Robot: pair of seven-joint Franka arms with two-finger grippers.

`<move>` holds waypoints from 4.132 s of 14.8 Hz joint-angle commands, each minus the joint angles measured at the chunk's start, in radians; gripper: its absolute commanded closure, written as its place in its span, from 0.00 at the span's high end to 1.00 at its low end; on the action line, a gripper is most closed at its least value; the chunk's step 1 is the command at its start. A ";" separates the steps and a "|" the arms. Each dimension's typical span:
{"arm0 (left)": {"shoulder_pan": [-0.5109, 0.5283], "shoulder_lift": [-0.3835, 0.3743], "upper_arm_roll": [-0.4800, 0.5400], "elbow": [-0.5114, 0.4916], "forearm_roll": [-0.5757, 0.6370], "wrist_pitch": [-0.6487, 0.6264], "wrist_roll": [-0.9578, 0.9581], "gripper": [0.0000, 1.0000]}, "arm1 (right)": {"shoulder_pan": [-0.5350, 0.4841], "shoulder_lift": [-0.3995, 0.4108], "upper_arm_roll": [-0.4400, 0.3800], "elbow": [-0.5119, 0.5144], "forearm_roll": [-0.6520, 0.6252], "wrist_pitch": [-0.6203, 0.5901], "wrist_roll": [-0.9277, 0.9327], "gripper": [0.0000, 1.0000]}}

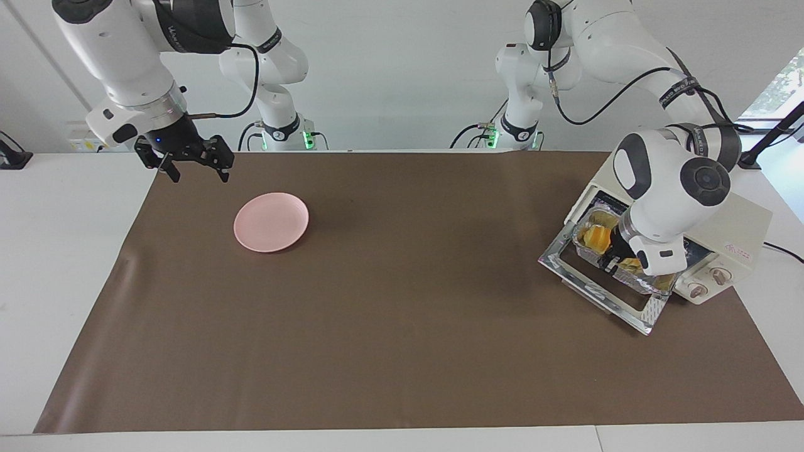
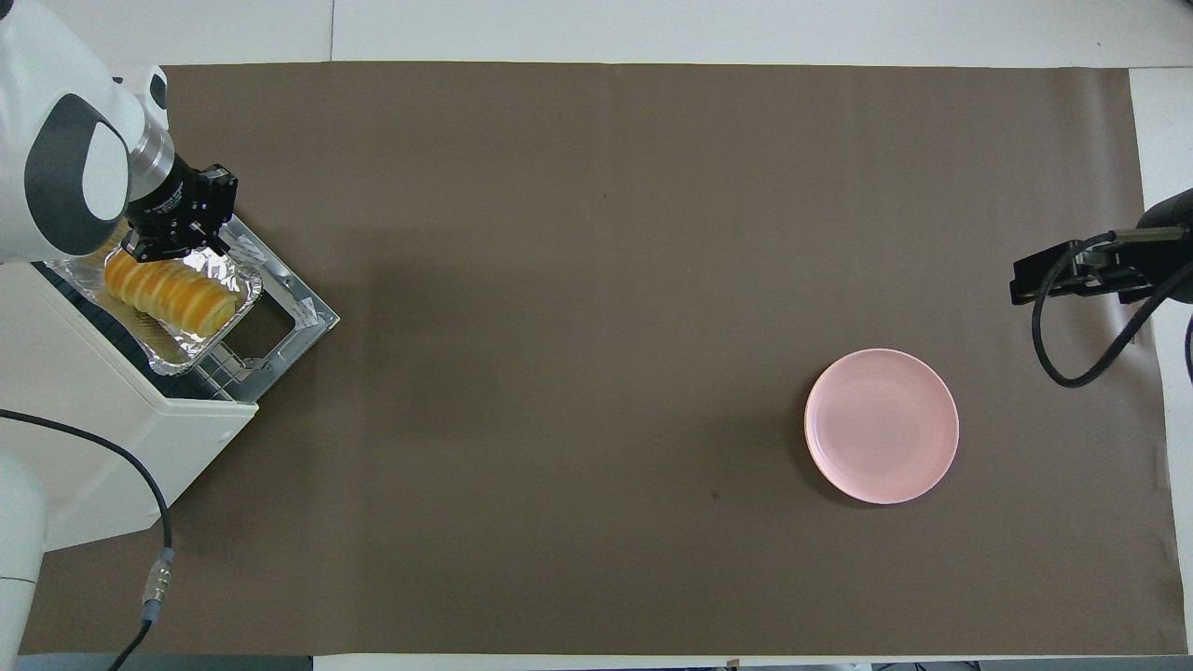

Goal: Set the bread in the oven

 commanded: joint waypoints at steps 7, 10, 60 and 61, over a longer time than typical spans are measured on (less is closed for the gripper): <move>0.014 -0.092 0.000 -0.143 0.041 0.041 0.086 0.00 | -0.013 -0.024 0.007 -0.024 0.004 0.005 -0.023 1.00; 0.028 -0.092 0.002 -0.144 0.053 0.038 0.088 0.00 | -0.011 -0.024 0.007 -0.026 0.004 0.003 -0.025 1.00; 0.025 -0.314 0.000 -0.127 0.205 -0.118 0.669 1.00 | -0.013 -0.024 0.007 -0.024 0.004 0.003 -0.025 1.00; 0.023 -0.329 -0.001 -0.127 0.205 -0.124 0.696 1.00 | -0.013 -0.024 0.007 -0.026 0.003 0.005 -0.023 1.00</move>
